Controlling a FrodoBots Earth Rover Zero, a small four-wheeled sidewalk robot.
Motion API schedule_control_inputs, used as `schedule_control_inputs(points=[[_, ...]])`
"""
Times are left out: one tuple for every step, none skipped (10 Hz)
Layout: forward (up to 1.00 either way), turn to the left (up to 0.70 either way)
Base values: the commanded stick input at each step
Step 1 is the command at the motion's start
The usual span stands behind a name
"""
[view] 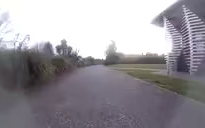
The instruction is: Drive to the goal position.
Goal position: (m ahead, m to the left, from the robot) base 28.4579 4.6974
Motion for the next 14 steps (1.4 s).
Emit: schedule_control_inputs(points=[[0.85, 0.00], [0.85, 0.00], [0.85, 0.00], [0.85, 0.00], [0.85, -0.05], [0.85, -0.12], [0.85, -0.20], [0.85, -0.34], [0.85, -0.34], [0.85, -0.34], [0.85, -0.15], [0.85, -0.08], [0.85, -0.01], [0.85, 0.00]])
